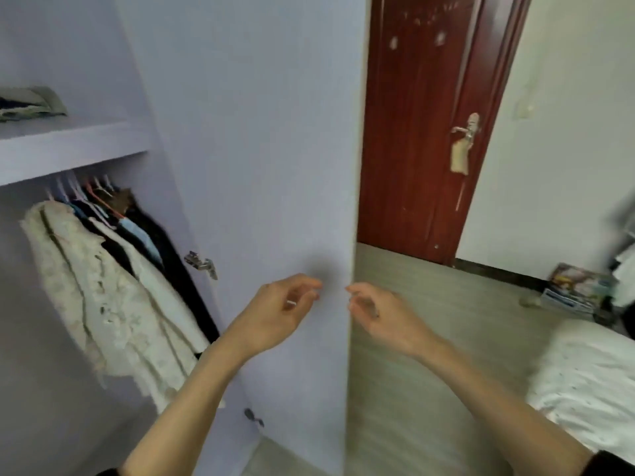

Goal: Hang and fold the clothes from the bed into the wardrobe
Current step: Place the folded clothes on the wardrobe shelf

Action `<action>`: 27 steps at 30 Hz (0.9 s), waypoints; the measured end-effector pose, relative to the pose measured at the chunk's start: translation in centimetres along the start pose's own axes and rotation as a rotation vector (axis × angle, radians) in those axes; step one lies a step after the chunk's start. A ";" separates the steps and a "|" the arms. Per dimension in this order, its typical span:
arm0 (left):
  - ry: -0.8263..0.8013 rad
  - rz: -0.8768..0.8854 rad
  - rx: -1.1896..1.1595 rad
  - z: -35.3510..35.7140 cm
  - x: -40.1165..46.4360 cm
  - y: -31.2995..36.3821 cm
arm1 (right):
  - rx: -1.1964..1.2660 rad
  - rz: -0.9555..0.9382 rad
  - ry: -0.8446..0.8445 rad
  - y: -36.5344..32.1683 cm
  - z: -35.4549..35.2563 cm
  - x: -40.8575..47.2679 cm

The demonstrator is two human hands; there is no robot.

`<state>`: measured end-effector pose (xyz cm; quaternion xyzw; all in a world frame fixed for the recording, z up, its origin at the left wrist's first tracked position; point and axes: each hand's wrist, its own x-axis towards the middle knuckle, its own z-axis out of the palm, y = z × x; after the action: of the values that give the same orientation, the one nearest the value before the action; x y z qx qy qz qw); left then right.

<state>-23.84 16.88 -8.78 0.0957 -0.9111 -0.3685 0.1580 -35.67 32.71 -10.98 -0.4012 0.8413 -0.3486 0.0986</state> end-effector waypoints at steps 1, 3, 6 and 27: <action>-0.076 0.029 0.017 3.0 0.9 1.4 | -0.015 0.059 0.033 2.6 -1.8 -1.8; -0.196 0.092 0.085 8.6 3.1 4.4 | -0.023 0.169 0.079 7.0 -5.4 -5.2; -0.287 0.187 0.056 17.2 6.9 9.7 | -0.055 0.304 0.145 13.4 -11.0 -9.8; -0.818 0.403 -0.003 52.4 47.3 19.2 | 0.022 0.805 0.553 50.0 -34.3 -0.2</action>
<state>-87.84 50.36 -20.51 -0.2374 -0.8984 -0.3393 -0.1460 -81.20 72.00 -19.00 0.0648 0.9206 -0.3851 0.0026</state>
